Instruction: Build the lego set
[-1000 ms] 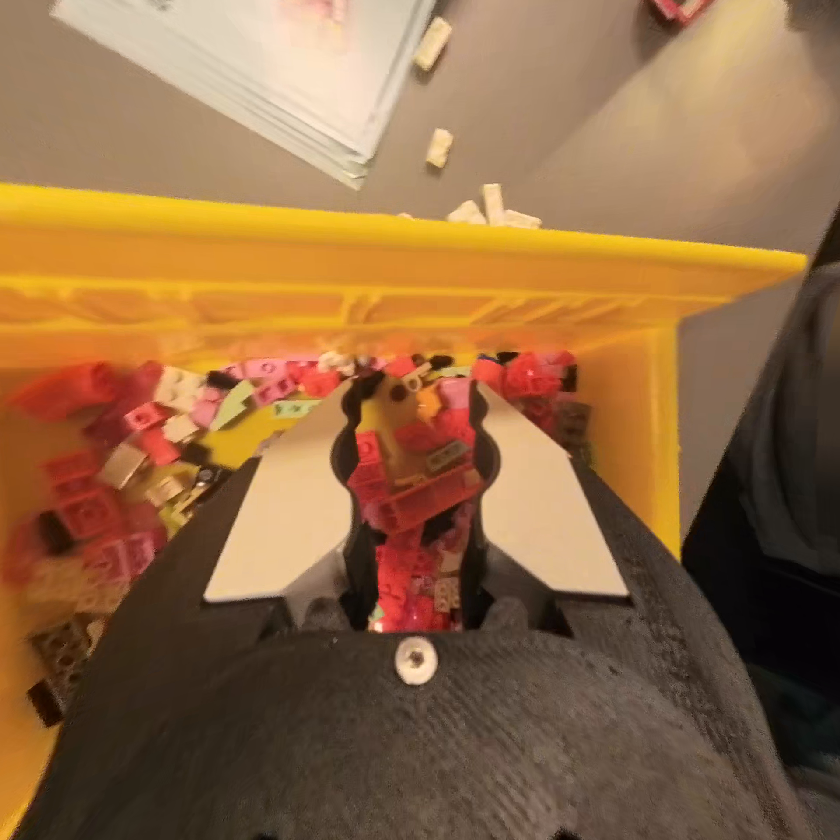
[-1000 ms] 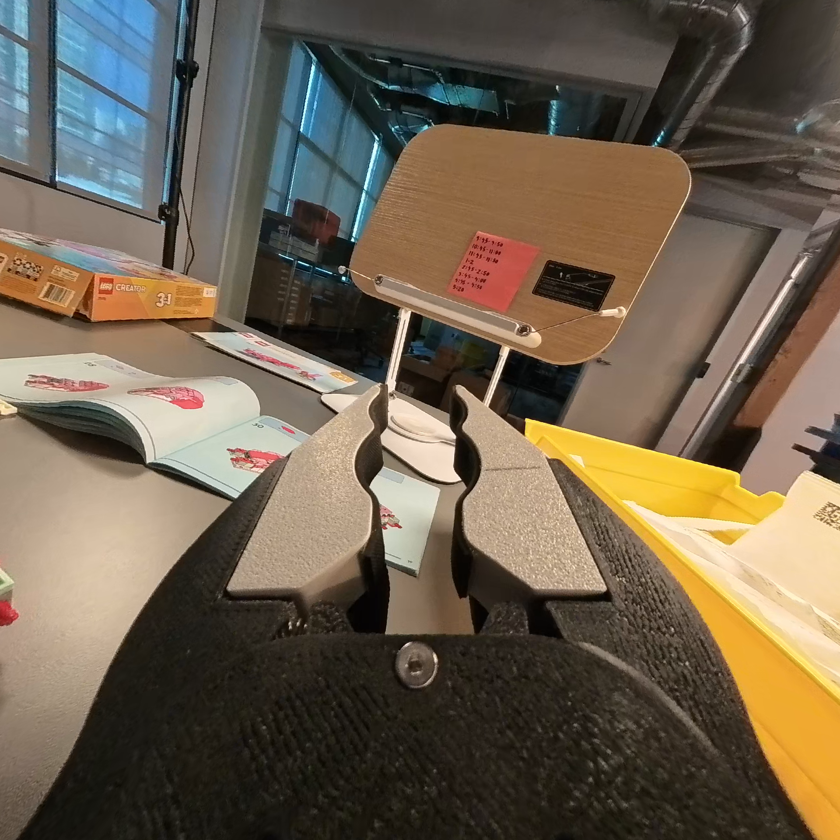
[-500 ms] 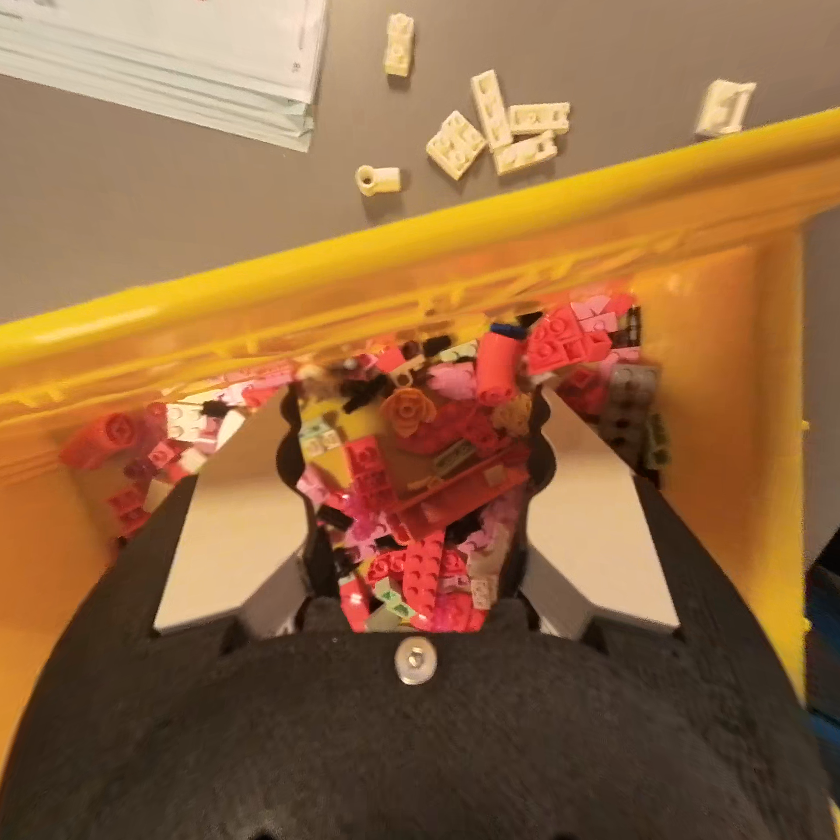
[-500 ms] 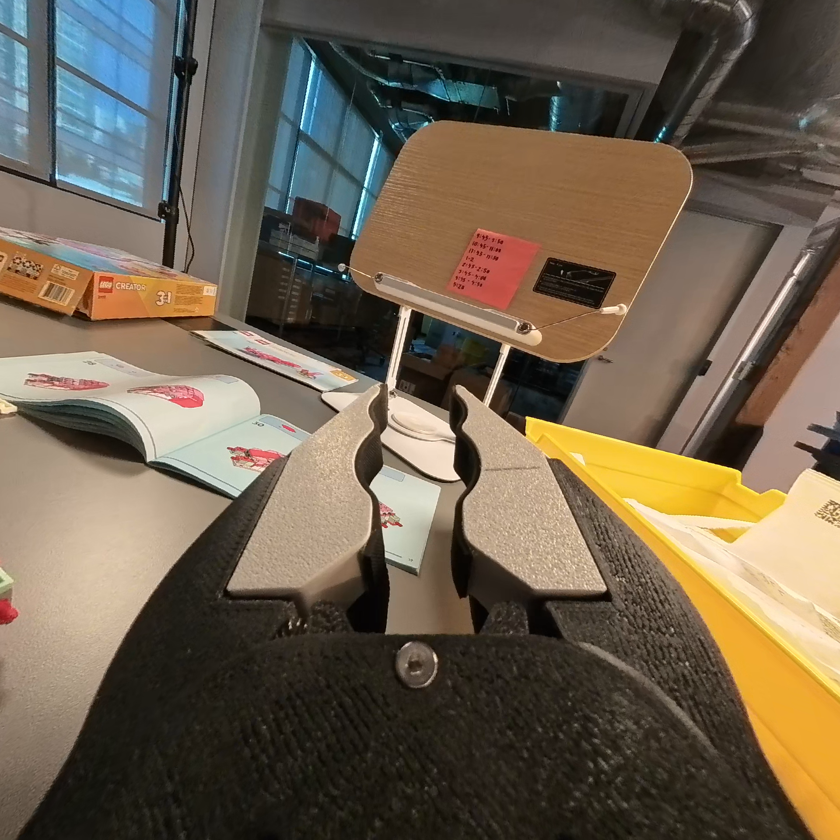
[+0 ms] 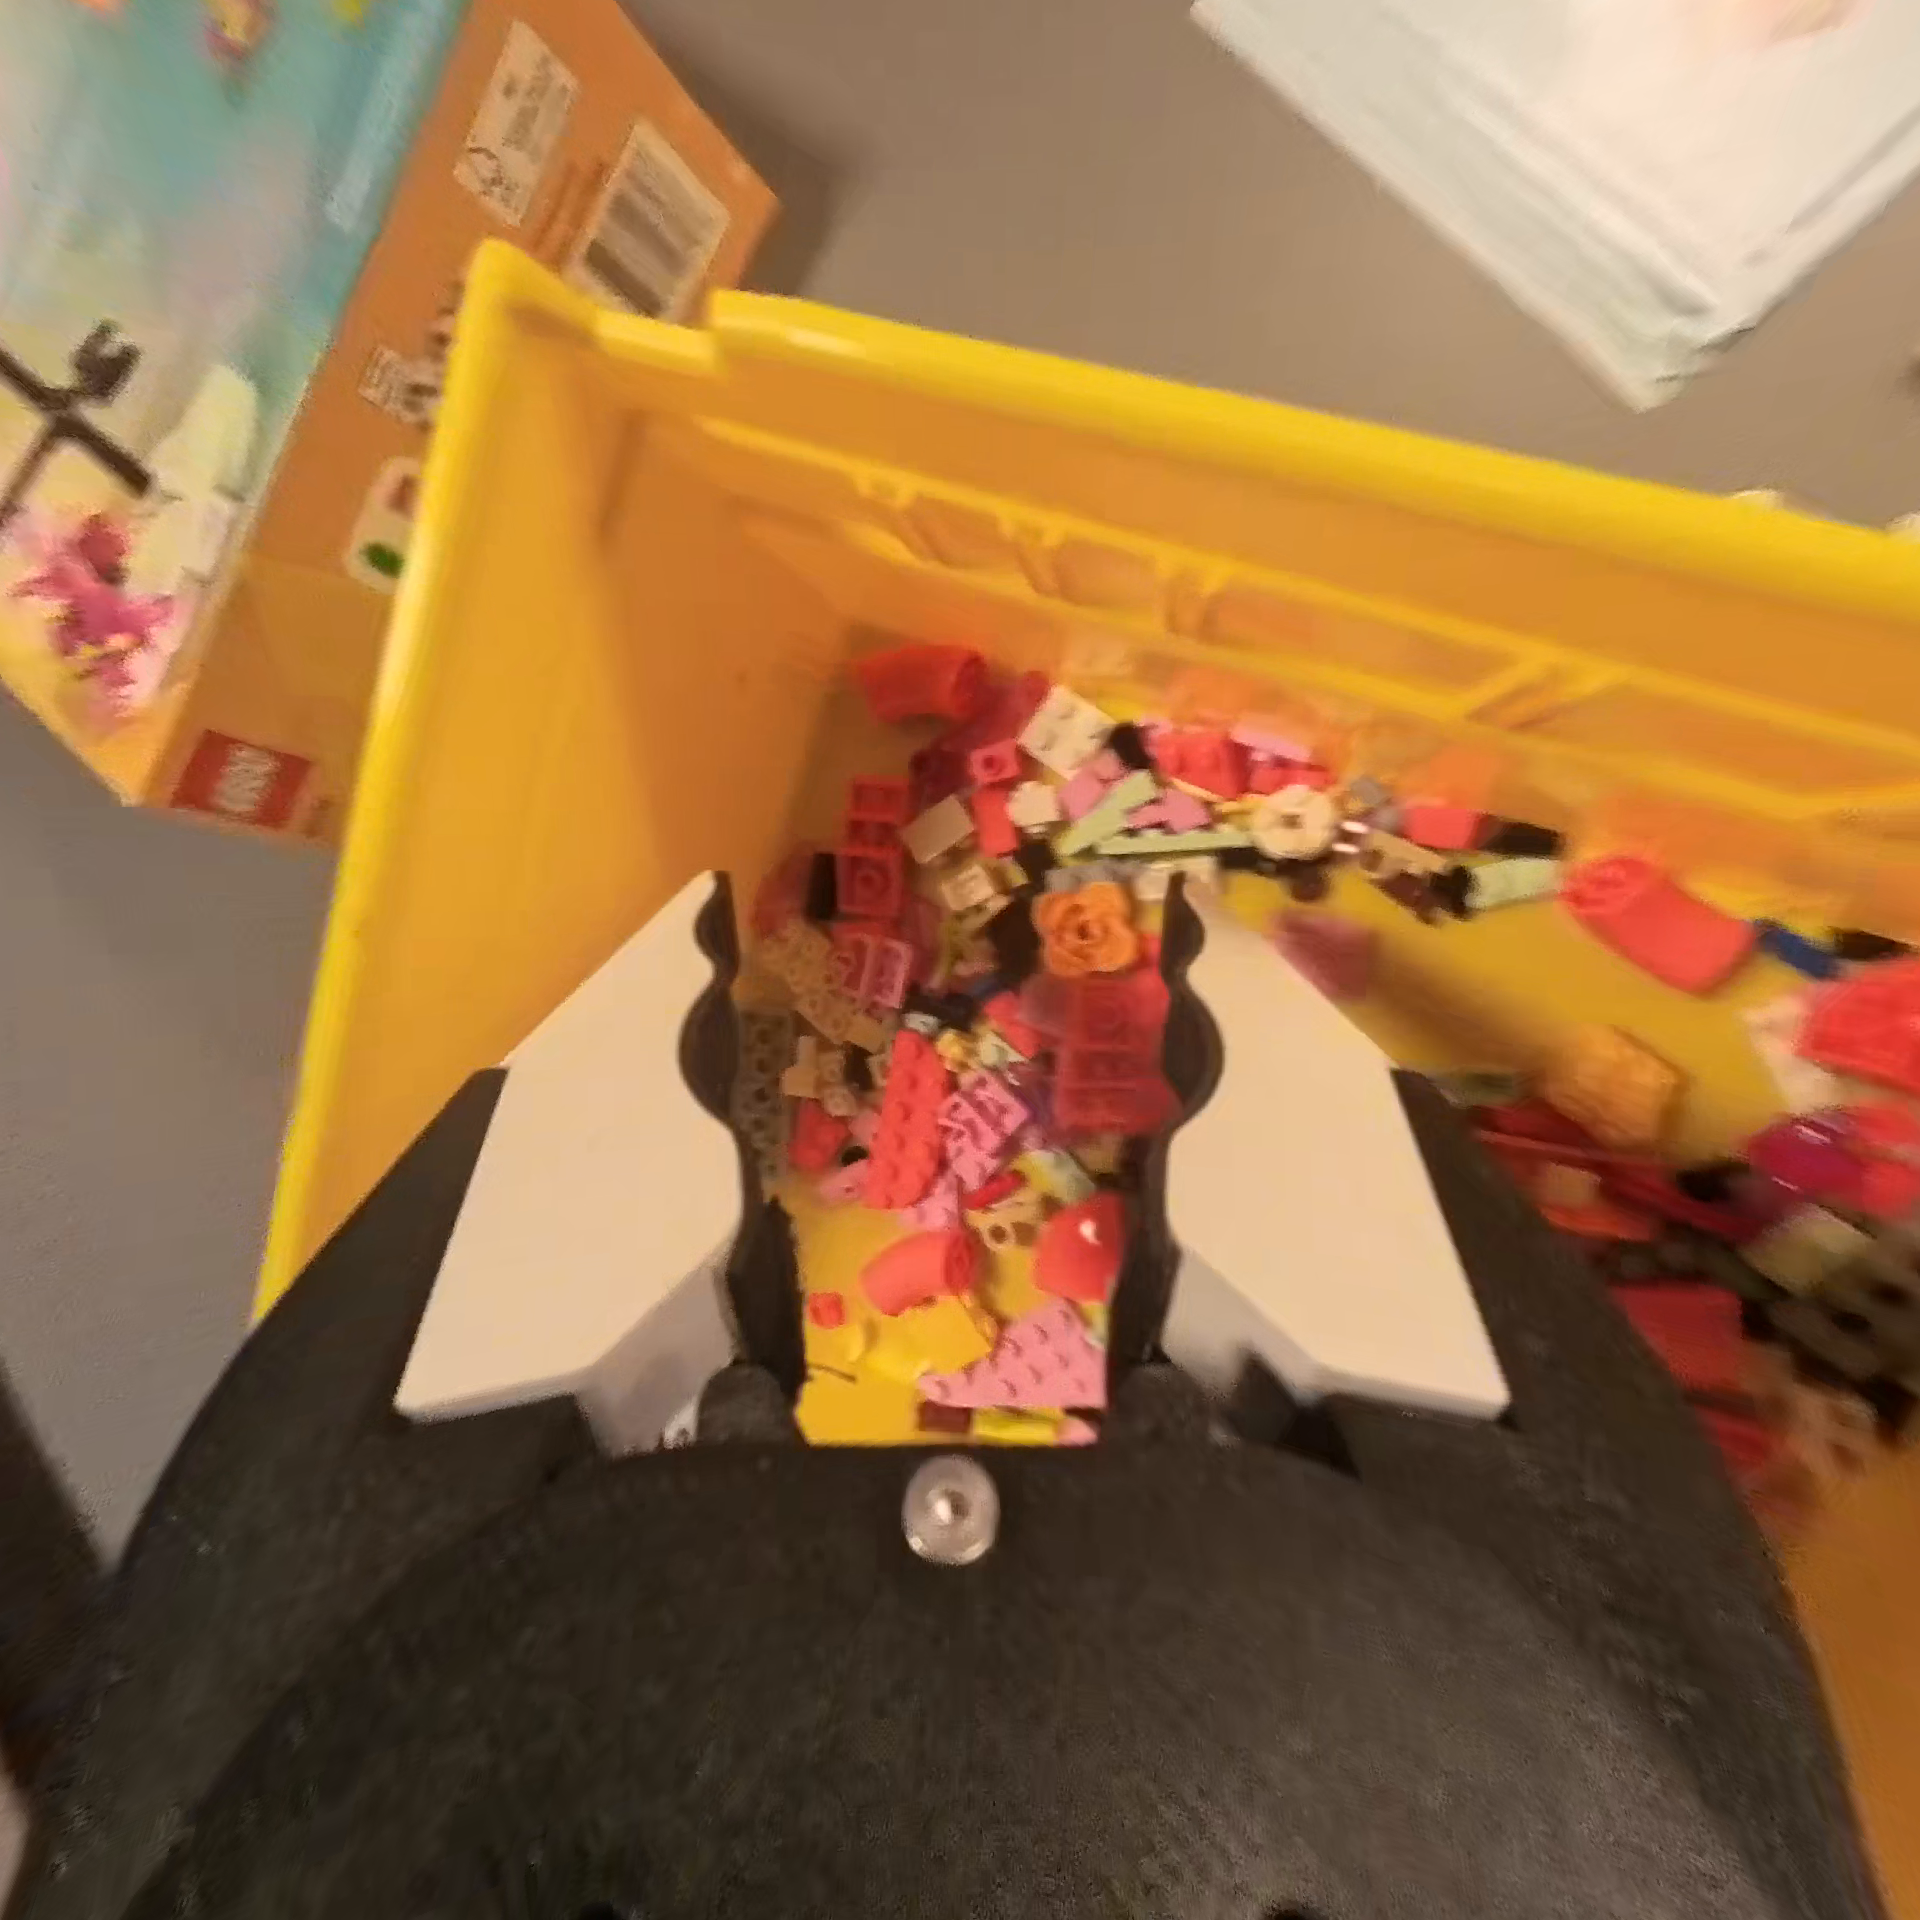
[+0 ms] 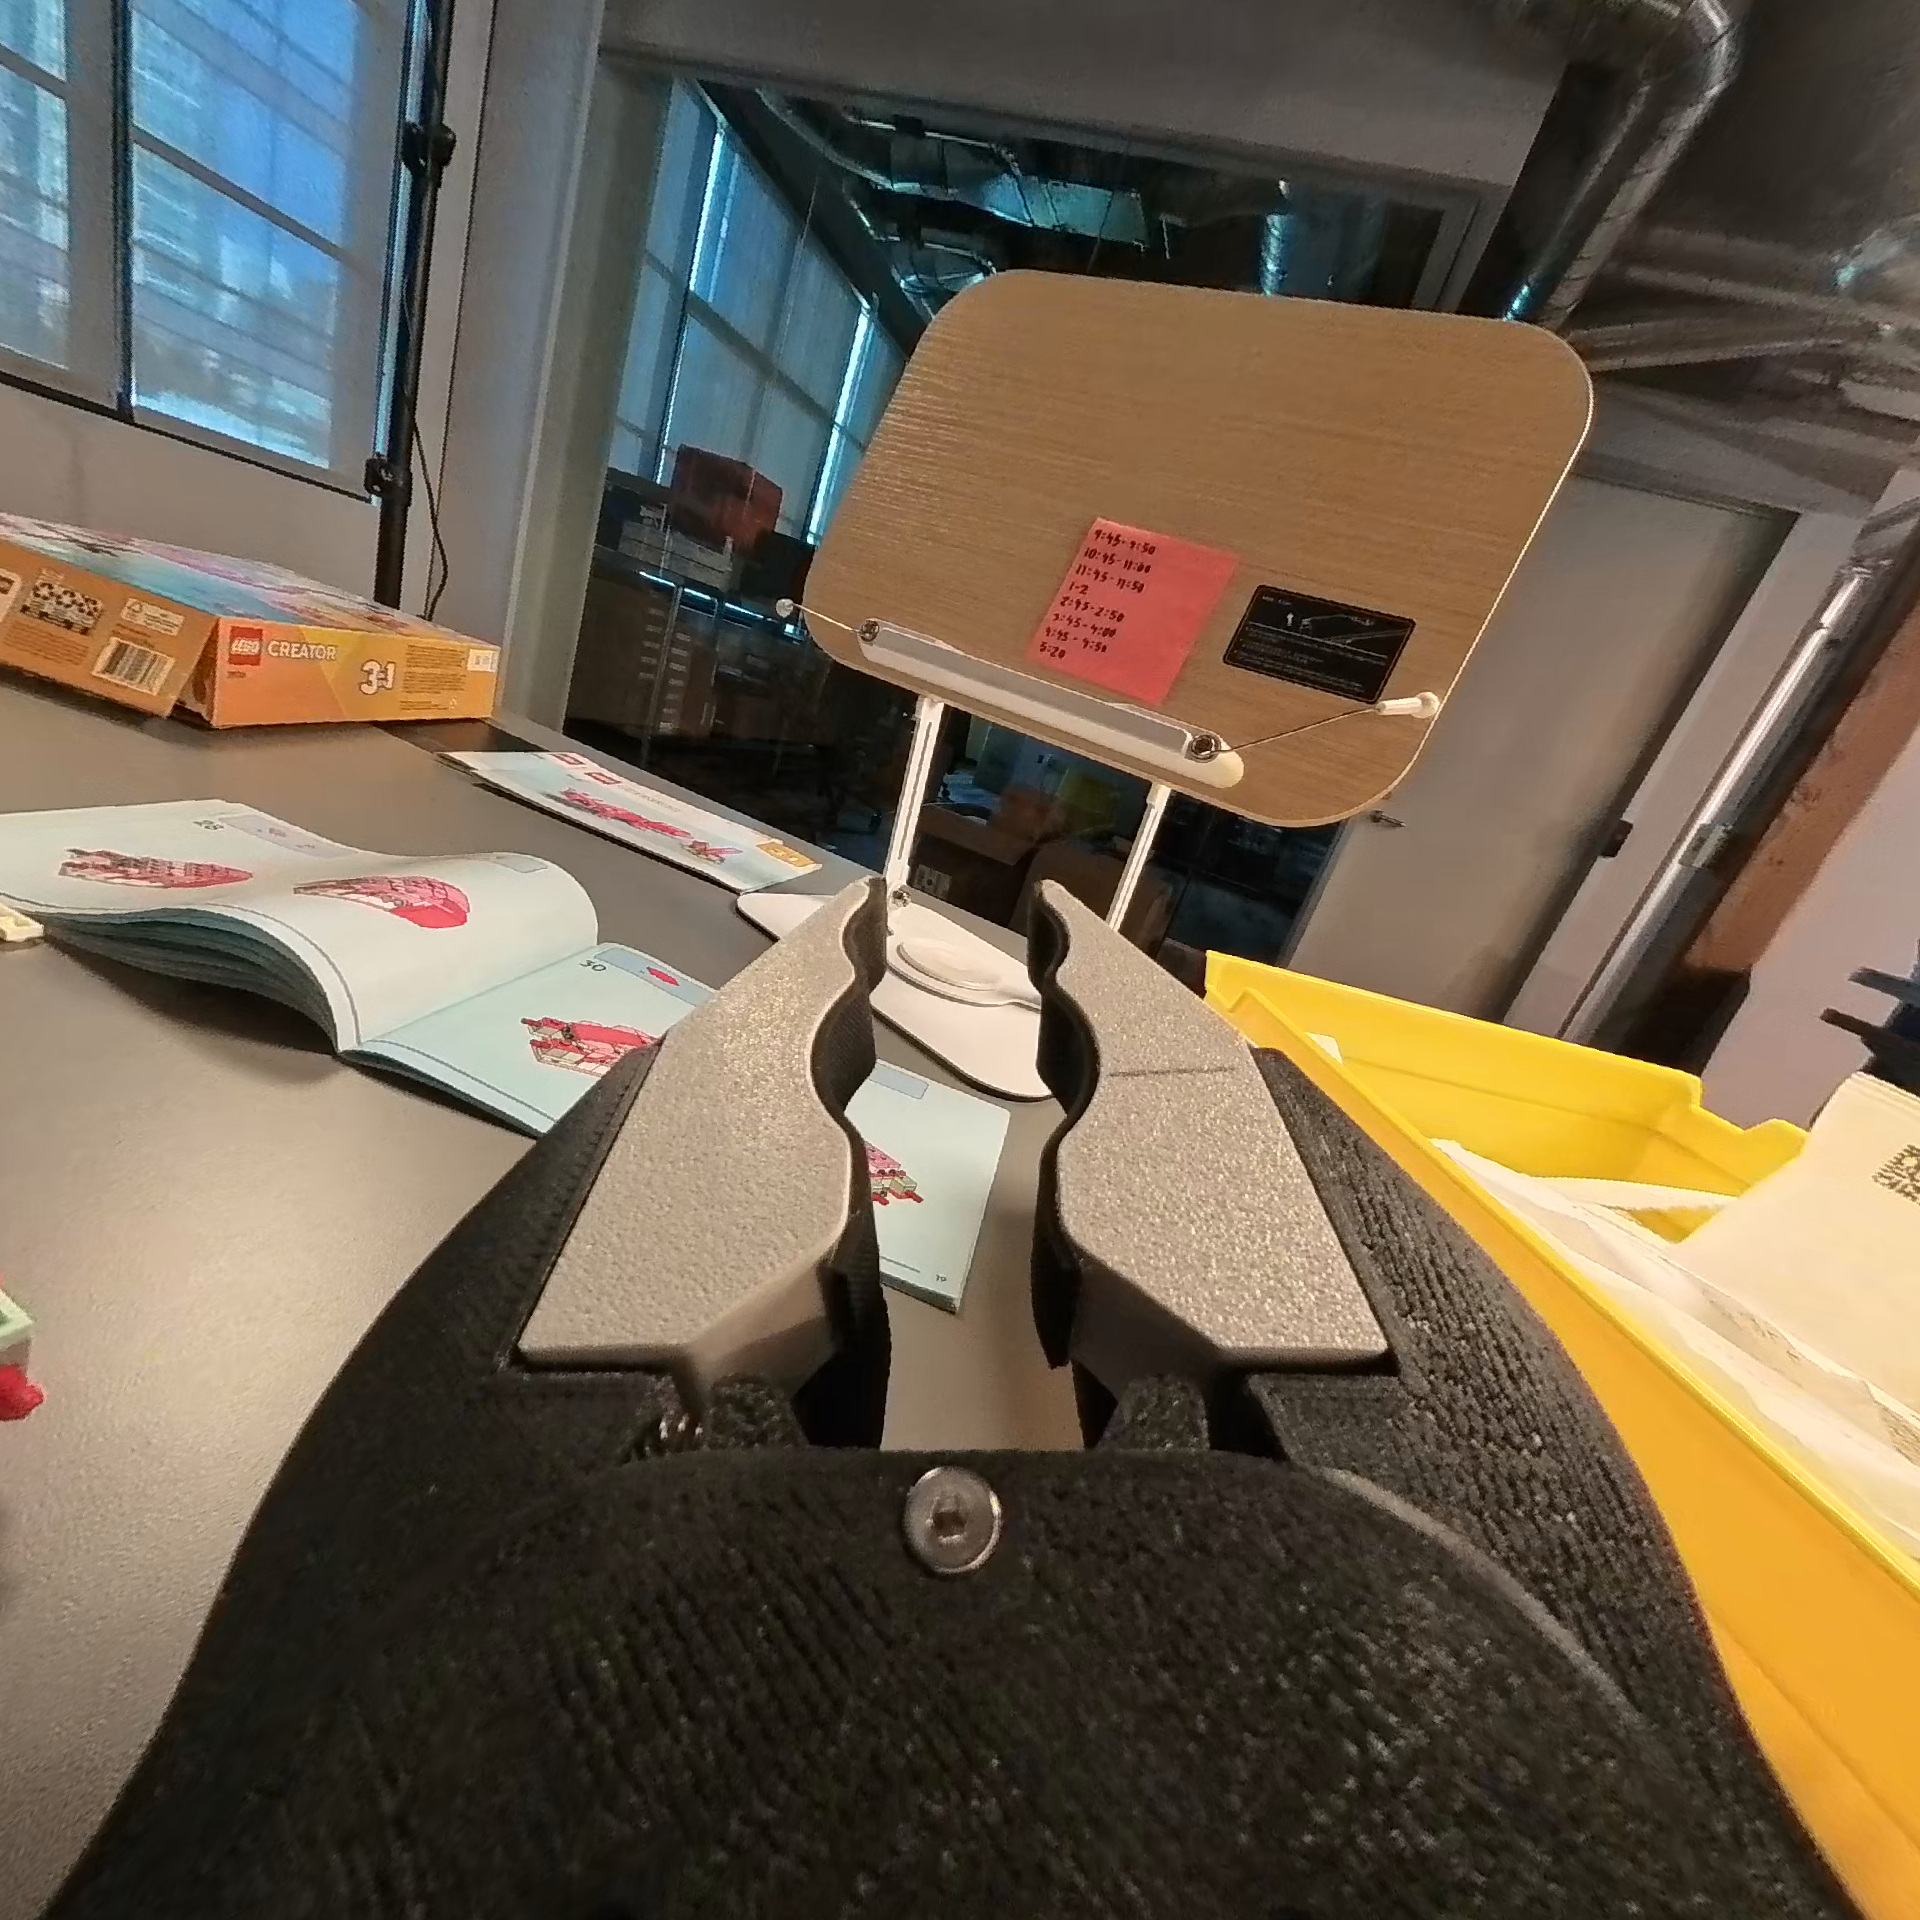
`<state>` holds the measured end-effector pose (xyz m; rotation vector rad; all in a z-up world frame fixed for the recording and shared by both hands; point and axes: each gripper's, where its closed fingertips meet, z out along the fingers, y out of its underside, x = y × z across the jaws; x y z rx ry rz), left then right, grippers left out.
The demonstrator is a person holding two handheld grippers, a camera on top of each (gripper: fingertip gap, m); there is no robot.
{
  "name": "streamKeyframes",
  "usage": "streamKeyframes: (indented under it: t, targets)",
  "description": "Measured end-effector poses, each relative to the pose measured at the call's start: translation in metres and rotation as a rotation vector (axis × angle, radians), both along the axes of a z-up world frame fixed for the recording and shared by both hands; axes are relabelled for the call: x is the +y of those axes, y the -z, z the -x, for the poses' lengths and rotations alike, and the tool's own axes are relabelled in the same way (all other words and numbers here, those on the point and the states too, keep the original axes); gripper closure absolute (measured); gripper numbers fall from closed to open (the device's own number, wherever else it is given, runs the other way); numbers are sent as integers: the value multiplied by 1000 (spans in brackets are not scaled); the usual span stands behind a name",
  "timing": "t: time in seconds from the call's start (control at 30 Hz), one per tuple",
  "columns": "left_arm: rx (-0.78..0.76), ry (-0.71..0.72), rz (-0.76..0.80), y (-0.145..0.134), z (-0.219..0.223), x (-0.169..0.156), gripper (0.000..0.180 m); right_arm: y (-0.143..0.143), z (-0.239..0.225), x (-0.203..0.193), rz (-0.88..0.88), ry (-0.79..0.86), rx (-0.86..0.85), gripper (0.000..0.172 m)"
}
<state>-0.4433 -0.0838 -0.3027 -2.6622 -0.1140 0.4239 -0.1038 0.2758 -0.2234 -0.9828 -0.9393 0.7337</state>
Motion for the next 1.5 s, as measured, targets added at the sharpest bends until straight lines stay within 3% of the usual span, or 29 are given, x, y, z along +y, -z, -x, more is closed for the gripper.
streamKeyframes:
  t: [0.07,0.13,0.23,0.33,0.43,0.63,0.77,0.9,0.97,1.07,1.2,1.5]
  targets:
    - [-104,70,48,1,-21,-7,96,0,0,0,3,-6,1,147]
    - [-157,159,222,7,-38,-32,87,0,1,0,5,-9,3,147]
    - [-246,156,466,13,-54,-72,76,-1,0,2,3,4,11,146]
    - [-344,198,525,17,-72,-81,78,-2,-1,3,7,7,15,145]
    - [-278,272,577,28,-70,-83,84,-2,-1,3,10,7,16,145]
    - [-222,365,516,42,-72,-64,108,-1,-1,2,11,6,12,145]
    - [-114,306,424,37,-51,-46,146,-1,-1,2,11,4,9,146]
    - [-153,241,424,28,-51,-57,137,-1,-1,2,11,4,10,145]
    - [-247,241,393,19,-66,-62,153,-1,0,2,10,3,9,146]
    - [-372,269,416,14,-96,-76,156,0,0,2,10,0,6,146]
    - [-337,280,525,27,-100,-96,156,0,1,1,9,-3,5,146]
    - [-364,279,523,42,-98,-97,153,0,0,1,9,-3,6,146]
